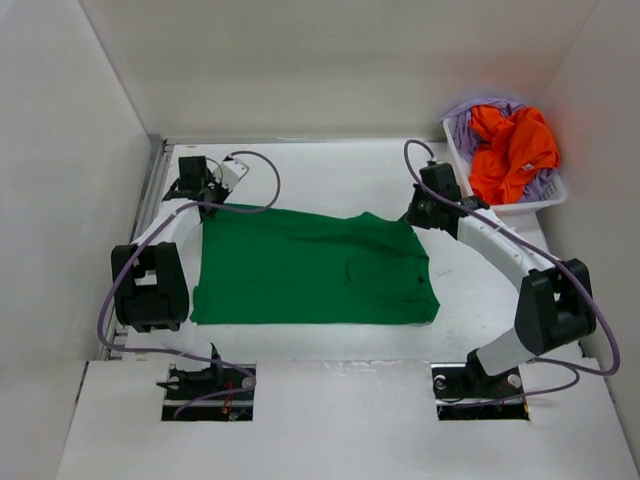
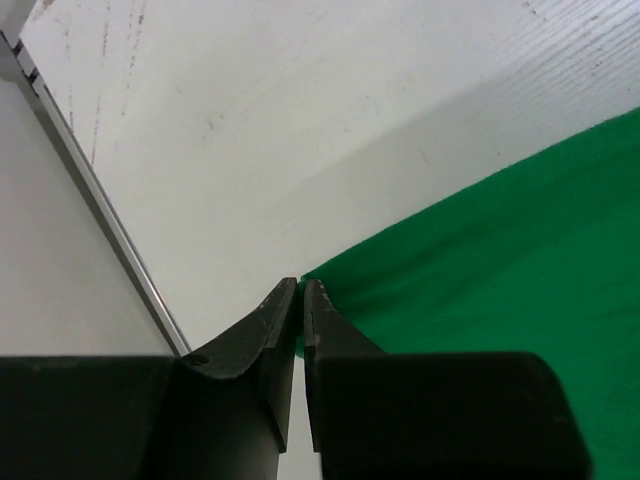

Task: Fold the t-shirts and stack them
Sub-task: Fold the other side of the tshirt into a rectangle

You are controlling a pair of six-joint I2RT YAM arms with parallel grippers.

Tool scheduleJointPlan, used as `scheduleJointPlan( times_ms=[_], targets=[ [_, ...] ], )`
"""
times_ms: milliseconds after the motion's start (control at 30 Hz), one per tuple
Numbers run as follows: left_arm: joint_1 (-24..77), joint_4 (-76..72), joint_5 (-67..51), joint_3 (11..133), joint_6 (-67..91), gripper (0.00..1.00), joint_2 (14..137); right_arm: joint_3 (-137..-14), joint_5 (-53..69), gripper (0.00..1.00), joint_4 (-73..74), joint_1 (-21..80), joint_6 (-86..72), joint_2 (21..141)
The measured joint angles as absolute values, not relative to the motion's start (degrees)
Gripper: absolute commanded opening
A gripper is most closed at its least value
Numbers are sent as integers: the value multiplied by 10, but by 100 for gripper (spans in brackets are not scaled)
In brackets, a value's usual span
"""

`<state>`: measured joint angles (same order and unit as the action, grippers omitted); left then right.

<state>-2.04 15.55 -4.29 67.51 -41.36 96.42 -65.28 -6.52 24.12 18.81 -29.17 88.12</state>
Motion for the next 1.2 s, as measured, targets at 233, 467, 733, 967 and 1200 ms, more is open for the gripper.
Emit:
scheduleJointPlan(
  times_ms=[233, 467, 733, 967, 1200],
  targets=[
    [-21, 150, -48, 585, -415, 5, 912, -555, -65, 0, 242, 203, -296, 835],
    [-20, 178, -50, 522, -415, 11, 856, -490, -60, 0, 244, 223, -317, 818],
    [-36, 258, -80, 513, -431, 35, 820, -479, -55, 1, 236, 227, -324, 817],
    [-68, 364, -126, 524, -472, 41, 809, -467, -55, 1, 223, 230, -325, 817],
    [-50, 351, -112, 536, -514, 44, 829, -460, -51, 2, 217, 230, -327, 817]
  ],
)
